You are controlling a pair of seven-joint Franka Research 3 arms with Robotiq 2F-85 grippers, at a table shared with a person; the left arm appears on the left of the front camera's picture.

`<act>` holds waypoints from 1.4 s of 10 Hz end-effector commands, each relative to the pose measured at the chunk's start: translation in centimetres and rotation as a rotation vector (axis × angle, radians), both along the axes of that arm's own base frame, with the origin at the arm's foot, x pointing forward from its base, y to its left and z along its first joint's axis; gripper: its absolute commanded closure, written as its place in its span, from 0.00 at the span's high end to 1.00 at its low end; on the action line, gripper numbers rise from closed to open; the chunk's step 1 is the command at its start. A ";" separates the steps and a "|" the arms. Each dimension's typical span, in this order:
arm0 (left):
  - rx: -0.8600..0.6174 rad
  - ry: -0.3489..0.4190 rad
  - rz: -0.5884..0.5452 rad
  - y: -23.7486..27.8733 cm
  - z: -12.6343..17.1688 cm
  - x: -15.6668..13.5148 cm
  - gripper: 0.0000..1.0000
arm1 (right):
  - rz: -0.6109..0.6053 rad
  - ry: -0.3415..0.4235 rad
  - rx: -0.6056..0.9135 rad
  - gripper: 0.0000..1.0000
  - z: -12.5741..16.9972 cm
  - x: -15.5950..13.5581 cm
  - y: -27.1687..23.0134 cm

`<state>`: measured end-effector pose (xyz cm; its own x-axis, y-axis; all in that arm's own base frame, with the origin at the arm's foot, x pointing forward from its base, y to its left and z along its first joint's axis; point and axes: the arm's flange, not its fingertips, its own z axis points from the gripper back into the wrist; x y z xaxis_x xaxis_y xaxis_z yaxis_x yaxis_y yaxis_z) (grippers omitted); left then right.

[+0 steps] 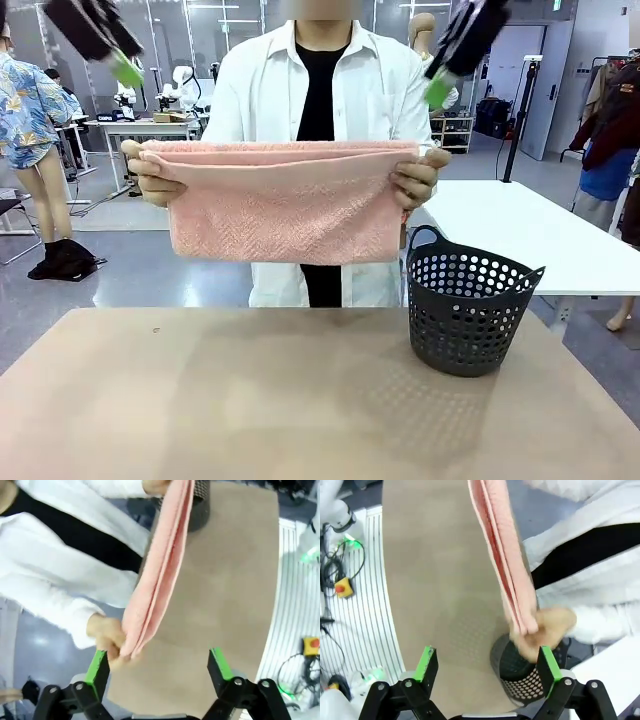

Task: Fold the towel.
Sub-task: Release the end of the 100 cm Hotel Towel you were holding.

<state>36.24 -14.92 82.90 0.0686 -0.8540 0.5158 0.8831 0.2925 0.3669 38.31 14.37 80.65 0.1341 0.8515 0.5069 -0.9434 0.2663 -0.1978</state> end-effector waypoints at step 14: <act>-0.379 -0.166 0.587 21.4 0.1 -13.4 1.00 | -0.467 -0.120 0.402 1.00 -1.0 -9.4 -22.1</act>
<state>22.98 6.46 82.80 0.3554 -0.4712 0.8073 0.4918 0.8287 0.2672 28.97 -7.61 79.42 0.3697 0.4581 0.8083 -0.6874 0.7202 -0.0938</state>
